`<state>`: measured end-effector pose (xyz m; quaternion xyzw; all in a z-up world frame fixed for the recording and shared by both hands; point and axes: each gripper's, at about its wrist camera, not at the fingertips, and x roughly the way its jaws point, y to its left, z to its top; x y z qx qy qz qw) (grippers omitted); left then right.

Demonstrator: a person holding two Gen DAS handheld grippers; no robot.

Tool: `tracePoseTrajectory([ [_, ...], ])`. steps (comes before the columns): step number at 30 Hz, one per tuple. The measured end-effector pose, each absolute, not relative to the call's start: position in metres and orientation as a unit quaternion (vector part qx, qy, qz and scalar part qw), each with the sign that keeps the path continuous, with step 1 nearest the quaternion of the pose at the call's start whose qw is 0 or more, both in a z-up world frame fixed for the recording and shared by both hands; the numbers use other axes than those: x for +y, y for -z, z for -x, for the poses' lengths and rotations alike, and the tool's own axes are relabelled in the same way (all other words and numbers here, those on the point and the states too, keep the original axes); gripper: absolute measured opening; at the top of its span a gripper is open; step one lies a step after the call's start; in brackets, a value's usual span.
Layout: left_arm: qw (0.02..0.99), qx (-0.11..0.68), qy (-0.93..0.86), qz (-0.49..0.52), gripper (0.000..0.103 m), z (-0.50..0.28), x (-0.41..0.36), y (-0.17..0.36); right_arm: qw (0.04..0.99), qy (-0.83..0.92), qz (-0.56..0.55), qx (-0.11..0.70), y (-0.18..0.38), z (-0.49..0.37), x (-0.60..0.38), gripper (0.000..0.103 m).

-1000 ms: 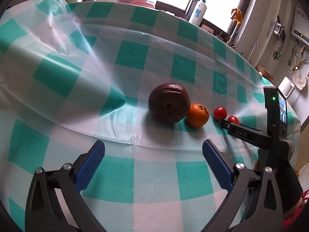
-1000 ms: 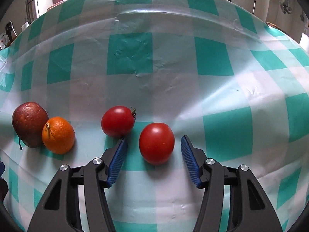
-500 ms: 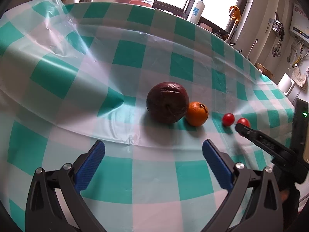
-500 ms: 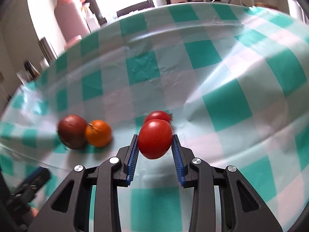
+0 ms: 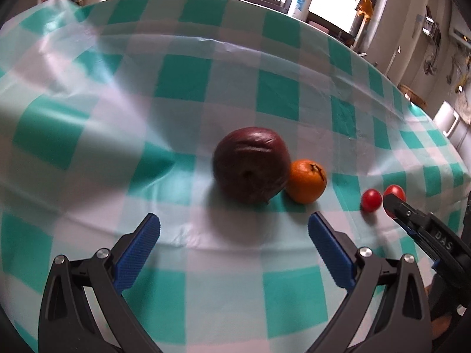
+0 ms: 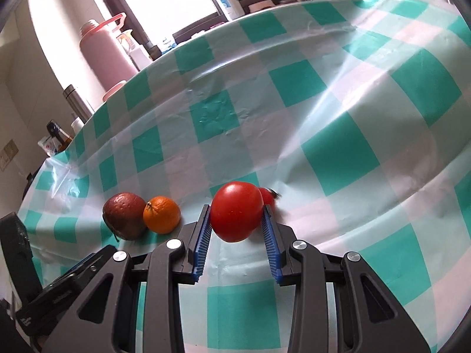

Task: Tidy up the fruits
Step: 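Grasp a red tomato with the right gripper, then grasp the dark red apple with the left gripper while the right holds the tomato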

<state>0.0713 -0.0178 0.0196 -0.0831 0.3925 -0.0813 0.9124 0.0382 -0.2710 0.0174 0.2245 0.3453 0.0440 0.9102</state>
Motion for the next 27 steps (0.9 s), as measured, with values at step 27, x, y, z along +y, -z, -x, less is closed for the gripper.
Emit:
tracePoseTrajectory([
  [27, 0.915, 0.385, 0.089, 0.083, 0.066, -0.115, -0.020, -0.020, 0.912, -0.045, -0.227, 0.338, -0.019, -0.034, -0.275, 0.035],
])
